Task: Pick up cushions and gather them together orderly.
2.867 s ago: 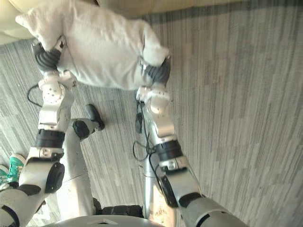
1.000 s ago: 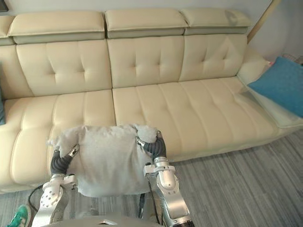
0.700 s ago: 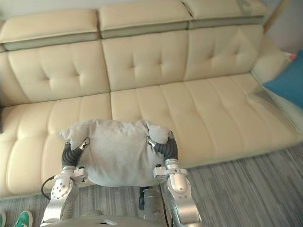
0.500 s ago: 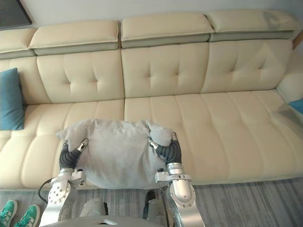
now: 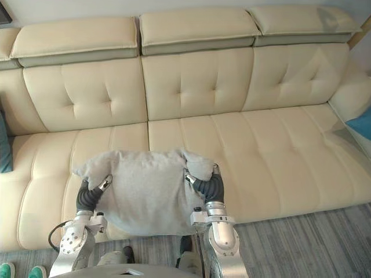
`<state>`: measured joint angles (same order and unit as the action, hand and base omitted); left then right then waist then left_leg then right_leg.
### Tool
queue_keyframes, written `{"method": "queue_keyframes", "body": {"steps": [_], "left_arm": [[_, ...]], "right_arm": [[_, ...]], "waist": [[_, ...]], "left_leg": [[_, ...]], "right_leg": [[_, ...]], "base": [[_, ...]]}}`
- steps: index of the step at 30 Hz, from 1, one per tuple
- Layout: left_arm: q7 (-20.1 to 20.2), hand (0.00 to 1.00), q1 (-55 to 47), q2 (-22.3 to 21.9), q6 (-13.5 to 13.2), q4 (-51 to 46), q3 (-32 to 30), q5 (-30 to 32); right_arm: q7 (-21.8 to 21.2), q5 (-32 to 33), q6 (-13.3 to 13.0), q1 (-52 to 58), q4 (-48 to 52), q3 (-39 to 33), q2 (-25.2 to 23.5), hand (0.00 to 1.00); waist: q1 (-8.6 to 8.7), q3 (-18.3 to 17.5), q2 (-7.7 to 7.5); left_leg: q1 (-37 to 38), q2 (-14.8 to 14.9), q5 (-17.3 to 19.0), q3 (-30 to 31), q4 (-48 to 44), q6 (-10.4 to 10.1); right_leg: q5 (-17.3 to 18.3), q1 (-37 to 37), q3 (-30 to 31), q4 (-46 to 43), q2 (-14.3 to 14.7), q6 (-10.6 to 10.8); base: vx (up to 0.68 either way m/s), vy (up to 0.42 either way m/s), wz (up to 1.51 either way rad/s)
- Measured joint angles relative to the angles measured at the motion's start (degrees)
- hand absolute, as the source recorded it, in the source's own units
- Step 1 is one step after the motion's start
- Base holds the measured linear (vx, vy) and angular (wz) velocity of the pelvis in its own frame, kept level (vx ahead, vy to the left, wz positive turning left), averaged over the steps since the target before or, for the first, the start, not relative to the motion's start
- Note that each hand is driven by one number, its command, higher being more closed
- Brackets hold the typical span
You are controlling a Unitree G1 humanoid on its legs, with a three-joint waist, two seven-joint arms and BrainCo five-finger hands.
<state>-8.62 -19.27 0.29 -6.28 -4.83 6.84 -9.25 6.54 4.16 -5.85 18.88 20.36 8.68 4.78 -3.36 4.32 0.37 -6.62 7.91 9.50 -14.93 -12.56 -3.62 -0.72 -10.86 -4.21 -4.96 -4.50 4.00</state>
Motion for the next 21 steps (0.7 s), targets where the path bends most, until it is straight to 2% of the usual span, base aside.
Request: {"method": "queue_keyframes", "body": {"steps": [4,7,10,14,17,20,21], "left_arm": [[-3.1,1.0,4.2,0.4,0.1,1.3,0.0,0.7],[-9.4,1.0,13.0,1.0,0.0,1.3,-1.1,3.0],[-13.9,1.0,19.7,1.5,-0.1,1.3,-3.4,3.9],[-20.9,1.0,33.4,4.7,-0.2,1.8,-5.9,3.9],[-24.5,1.0,43.4,7.3,-0.5,3.7,-7.4,3.9],[-26.3,1.0,51.7,10.5,-0.8,6.1,-9.1,3.9],[-26.4,1.0,55.4,12.1,-0.9,8.0,-9.6,3.9]], "right_arm": [[1.8,-0.1,0.0,-4.7,-2.8,0.2,-0.4,1.0],[5.9,-1.2,-0.1,-13.7,-3.9,1.0,-2.2,1.0],[8.9,-2.5,-0.5,-22.1,-5.3,3.2,-2.2,1.0],[14.1,-5.1,-1.0,-39.1,-10.4,3.5,-2.2,1.0],[16.9,-6.8,-1.2,-49.1,-13.5,1.9,-2.2,1.0],[18.7,-6.9,-1.2,-57.6,-17.4,0.2,-2.1,1.0],[19.1,-6.9,-1.2,-61.0,-19.0,-0.7,-2.0,1.0]], "waist": [[-0.37,0.0,-0.02],[-1.26,0.0,-0.22],[-1.23,0.0,-0.26],[-1.34,0.4,-0.31],[-1.53,3.2,-0.26],[-1.75,3.8,-0.25],[-1.79,5.3,-0.14]], "left_leg": [[-0.1,-0.6,-1.2,0.0,2.3,0.0],[-2.7,-0.9,-2.1,-0.1,2.5,0.3],[-5.5,-0.9,-2.3,-0.1,1.2,0.5],[-11.3,-0.9,-2.8,0.8,-1.6,0.8],[-13.5,-1.3,-4.1,1.1,-1.7,1.0],[-17.1,-1.6,-5.4,1.3,-1.2,1.0],[-17.7,-1.8,-5.9,1.6,-1.0,1.0]], "right_leg": [[-1.2,-0.5,0.2,1.3,-0.1,-0.1],[-2.9,-3.1,0.5,1.9,-0.2,-0.2],[-4.0,-5.2,0.6,1.9,-0.3,-0.4],[-5.0,-10.1,0.3,0.8,-0.9,-0.5],[-5.1,-12.8,0.2,-0.9,-1.2,-0.5],[-5.4,-17.0,0.3,-2.2,-1.6,-0.7],[-5.5,-17.9,0.2,-2.5,-1.8,-0.8]], "base": [[-0.02,-0.007,0.0],[-0.09,-0.018,-0.04],[-0.13,-0.034,0.01],[-0.14,-0.02,0.07],[-0.14,-0.037,0.12],[-0.09,-0.035,0.07],[-0.06,-0.026,0.07]]}}
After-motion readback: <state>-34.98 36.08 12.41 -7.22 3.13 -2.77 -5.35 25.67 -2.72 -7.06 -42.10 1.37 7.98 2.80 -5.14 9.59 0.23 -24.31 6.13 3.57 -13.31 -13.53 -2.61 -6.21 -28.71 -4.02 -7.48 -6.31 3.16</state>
